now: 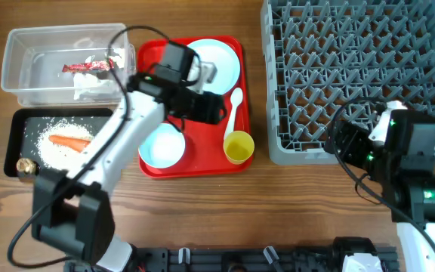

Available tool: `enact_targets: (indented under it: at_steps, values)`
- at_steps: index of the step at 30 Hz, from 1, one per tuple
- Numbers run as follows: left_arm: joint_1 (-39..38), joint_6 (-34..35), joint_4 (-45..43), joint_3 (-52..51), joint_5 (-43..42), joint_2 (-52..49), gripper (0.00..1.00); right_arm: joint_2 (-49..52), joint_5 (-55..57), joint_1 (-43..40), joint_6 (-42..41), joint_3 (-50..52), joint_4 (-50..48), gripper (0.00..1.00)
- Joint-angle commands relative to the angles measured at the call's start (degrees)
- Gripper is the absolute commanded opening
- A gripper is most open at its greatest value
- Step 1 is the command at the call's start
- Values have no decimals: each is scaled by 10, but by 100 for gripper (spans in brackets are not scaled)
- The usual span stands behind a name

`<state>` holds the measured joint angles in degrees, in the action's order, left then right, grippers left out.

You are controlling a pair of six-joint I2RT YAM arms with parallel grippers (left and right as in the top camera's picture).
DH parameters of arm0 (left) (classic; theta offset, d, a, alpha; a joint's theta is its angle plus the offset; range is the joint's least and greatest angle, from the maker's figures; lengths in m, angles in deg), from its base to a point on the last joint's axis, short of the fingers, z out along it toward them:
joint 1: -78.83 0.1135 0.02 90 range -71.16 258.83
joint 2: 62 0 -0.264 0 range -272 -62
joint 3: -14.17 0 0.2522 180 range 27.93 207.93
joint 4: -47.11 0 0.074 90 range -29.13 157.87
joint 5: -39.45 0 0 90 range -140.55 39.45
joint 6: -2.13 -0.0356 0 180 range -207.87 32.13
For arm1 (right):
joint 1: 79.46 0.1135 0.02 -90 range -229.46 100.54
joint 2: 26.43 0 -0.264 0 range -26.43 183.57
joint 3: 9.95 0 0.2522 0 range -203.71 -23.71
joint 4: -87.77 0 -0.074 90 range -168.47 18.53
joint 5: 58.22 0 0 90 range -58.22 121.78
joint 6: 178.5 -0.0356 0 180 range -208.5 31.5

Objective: Sort waste into correct bins and load items into the dishwasher rack
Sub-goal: 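Move the left gripper back over the red tray toward the yellow cup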

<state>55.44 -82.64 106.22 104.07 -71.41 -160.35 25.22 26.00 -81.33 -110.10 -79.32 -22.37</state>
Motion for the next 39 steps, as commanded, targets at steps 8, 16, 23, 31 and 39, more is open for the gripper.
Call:
enact_targets:
  at_steps: [8,16,23,31,39]
  values:
    - [-34,28,-42,3,205,-42,75,44,-7,2,5,0,-7,100]
    - [50,85,-56,3,194,-42,73,44,-73,2,12,0,-43,100]
    - [63,69,-43,3,175,-42,73,44,-90,2,17,0,-61,100]
    - [73,87,-26,3,162,-32,74,44,-138,2,52,0,-71,99]
    - [113,61,26,16,116,34,71,57,-131,93,64,0,-122,99]
